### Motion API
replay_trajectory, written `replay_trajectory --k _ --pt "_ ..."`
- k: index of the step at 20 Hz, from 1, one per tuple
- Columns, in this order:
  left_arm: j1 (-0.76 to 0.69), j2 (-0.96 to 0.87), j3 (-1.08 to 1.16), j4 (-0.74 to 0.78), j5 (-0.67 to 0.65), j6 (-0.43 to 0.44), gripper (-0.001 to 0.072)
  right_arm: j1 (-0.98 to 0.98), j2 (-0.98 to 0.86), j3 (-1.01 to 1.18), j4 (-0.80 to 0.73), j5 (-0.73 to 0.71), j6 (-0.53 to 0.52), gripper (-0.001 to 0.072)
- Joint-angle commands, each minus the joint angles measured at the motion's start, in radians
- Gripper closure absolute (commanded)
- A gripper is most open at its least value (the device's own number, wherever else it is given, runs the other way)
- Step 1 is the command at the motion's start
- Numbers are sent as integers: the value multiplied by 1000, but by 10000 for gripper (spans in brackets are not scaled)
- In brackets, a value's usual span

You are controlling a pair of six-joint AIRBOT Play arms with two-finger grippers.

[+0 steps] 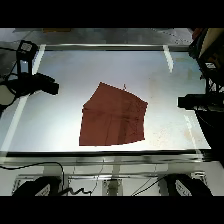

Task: Fold the clothes and pants, and hang the long-sleeved shirts on hangers.

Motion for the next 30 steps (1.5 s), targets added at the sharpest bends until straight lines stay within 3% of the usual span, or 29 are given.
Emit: replay_trajectory --k 1,20,22,24,26,28,30 --pt "1 -1 0 0 0 0 705 1 1 1 0 0 0 689" --pt "1 -1 0 -21 -1 -1 705 1 -5 1 2 -32 -5 690" --pt "1 1 0 -110 -26 -71 705 1 -6 -17 1 -2 -90 690" --pt "1 1 0 -143 -91 -77 705 0 -6 -93 -8 69 -190 691" --pt "1 0 -1 -136 -187 -34 695 0 -4 -233 21 68 -206 691" --pt "12 16 -36 -113 -286 -11 696 1 -4 -385 97 63 -266 691" --pt "45 76 -158 -122 -272 -16 696 1 -4 -520 264 45 -331 691"
